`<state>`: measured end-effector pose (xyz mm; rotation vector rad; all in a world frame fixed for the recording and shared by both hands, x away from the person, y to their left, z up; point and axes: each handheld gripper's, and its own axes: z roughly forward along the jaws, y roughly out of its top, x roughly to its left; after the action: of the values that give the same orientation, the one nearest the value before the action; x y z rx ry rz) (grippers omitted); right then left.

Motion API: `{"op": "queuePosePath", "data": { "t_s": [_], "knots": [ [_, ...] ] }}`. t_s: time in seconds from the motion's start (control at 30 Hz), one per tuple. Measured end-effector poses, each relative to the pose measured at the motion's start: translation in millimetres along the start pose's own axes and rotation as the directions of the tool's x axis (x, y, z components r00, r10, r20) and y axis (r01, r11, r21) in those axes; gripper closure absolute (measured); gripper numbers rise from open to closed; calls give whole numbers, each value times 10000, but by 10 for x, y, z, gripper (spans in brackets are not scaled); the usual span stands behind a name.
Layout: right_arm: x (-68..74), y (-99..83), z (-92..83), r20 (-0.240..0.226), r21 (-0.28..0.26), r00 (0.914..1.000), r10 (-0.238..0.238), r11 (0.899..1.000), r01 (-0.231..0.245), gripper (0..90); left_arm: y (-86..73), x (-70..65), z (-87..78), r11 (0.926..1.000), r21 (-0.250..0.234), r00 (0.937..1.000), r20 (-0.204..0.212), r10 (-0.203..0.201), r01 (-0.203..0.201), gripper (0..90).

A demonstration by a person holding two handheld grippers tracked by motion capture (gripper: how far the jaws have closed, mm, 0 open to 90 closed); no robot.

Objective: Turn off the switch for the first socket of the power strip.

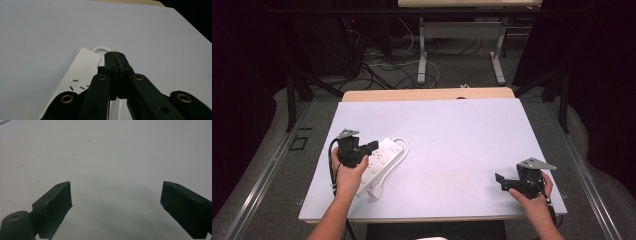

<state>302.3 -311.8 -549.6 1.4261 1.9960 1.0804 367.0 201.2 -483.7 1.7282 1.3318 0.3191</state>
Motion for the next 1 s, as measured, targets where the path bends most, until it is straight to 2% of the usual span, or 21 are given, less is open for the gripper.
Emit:
{"op": "queuePosePath", "data": {
  "t_s": [0.13, 0.33, 0.53, 0.7, 0.73, 0.8, 1.0],
  "knots": [
    [-7, 0, 0, 8, -8, 9999, -110, 9999, 110, 96, 3, -21, 79, 9999, 101, 10000, -2, -4, 4, 900],
    [-2, 7, -12, 2, -50, 10000, 29, 10000, -29, 96, -39, -13, 139, 9997, 223, 10000, -20, -28, 29, 900],
    [-2, 10, -9, -4, -36, 10000, 1, 10000, -1, 96, -110, -8, 206, 9979, 655, 10000, 45, -20, 17, 900],
    [4, 12, 3, 44, -71, 10000, -30, 10000, 30, 96, -126, -16, 225, 9969, 778, 10000, 70, 61, -66, 900],
    [4, 11, 3, 42, -75, 10000, -30, 10000, 30, 96, -140, -10, 228, 9954, 947, 9999, 68, 145, -151, 900],
    [-1, 14, -5, -50, -35, 10000, -26, 10000, 26, 96, -153, -13, 237, 9960, 888, 10000, 30, 73, -75, 900],
    [-10, 15, -8, -42, -67, 10000, -31, 10000, 31, 96, -182, -14, 252, 9939, 1099, 10000, 2, 96, -96, 900]
  ]
}}
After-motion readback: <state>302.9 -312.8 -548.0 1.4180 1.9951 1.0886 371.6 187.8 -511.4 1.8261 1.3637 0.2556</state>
